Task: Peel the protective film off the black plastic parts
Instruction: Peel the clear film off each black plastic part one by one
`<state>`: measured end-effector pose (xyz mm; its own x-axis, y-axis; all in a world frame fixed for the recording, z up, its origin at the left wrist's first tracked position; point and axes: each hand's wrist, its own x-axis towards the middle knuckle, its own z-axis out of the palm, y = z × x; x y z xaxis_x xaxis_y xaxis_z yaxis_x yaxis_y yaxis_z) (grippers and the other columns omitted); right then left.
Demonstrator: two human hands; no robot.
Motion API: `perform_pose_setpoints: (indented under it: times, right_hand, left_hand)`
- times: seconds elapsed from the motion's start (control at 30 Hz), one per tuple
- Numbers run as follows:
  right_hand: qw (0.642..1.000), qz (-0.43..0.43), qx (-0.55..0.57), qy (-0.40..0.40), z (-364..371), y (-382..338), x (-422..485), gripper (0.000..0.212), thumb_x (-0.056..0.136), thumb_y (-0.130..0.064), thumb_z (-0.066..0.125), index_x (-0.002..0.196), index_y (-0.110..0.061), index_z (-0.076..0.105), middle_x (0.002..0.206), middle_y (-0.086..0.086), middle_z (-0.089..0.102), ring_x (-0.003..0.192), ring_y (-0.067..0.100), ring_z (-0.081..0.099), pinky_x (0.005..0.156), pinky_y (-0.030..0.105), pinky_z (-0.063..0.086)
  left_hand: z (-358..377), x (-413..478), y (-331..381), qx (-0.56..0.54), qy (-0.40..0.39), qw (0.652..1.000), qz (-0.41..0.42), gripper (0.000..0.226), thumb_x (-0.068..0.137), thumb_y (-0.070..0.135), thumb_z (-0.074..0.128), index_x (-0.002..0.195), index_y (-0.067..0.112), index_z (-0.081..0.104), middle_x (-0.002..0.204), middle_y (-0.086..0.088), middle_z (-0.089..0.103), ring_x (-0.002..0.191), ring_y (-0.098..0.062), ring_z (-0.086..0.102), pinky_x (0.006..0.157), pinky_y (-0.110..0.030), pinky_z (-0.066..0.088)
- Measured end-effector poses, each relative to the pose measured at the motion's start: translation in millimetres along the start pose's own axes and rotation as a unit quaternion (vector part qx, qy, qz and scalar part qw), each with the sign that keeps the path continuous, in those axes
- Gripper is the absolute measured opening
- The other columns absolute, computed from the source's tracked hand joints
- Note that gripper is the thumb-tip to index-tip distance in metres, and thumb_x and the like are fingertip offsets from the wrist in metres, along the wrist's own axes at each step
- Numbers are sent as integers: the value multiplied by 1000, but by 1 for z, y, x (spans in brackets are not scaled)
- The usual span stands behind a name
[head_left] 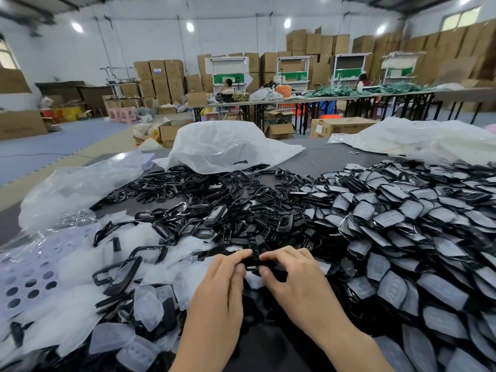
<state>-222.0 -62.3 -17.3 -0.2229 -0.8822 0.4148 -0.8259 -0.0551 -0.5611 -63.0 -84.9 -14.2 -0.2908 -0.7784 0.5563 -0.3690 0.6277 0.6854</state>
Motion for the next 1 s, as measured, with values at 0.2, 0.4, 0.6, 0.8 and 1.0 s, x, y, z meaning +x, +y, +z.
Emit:
perform_pose_setpoints:
  times: [0.2, 0.4, 0.6, 0.8, 1.0]
  right_hand:
    - [997, -29, -34, -65, -3, 3, -4, 25, 98, -42, 54, 122, -41, 61, 110, -20, 59, 104, 4, 47, 97, 23, 36]
    - [1000, -7, 20, -20, -5, 5, -5, 23, 99, -27, 57, 108, -43, 71, 103, -20, 67, 98, -1, 60, 88, 16, 45]
    - [987, 34, 149, 45, -13, -1, -5, 35, 95, -6, 62, 95, -36, 79, 92, -30, 70, 88, -11, 64, 80, 6, 45]
    - [950, 108, 292, -3, -14, -9, -4, 20, 94, -24, 64, 94, -42, 73, 71, -20, 69, 60, -2, 61, 57, 10, 45]
    - [893, 130, 430, 18, -16, -10, 1, 33, 98, -7, 60, 92, -38, 68, 94, 2, 77, 89, 16, 74, 75, 23, 58]
  left_hand:
    - [6, 2, -6, -77, 20, 992, -93, 23, 98, 24, 55, 109, 44, 60, 89, 19, 70, 76, -2, 66, 70, -8, 45]
    - [-2, 11, -11, -224, 46, 955, -189, 17, 101, 17, 53, 103, 24, 68, 73, 1, 71, 61, -6, 61, 61, -13, 50]
    - [-3, 13, -16, -259, 40, 942, -212, 21, 102, 17, 50, 105, 24, 70, 76, -2, 72, 62, -8, 61, 63, -18, 54]
    - [-2, 12, -17, -252, 43, 946, -200, 16, 101, 20, 53, 105, 23, 68, 81, -3, 75, 63, -9, 63, 63, -17, 53]
    - [-2, 12, -16, -252, 33, 946, -202, 11, 99, 24, 56, 103, 18, 64, 85, 0, 77, 66, -9, 65, 63, -18, 53]
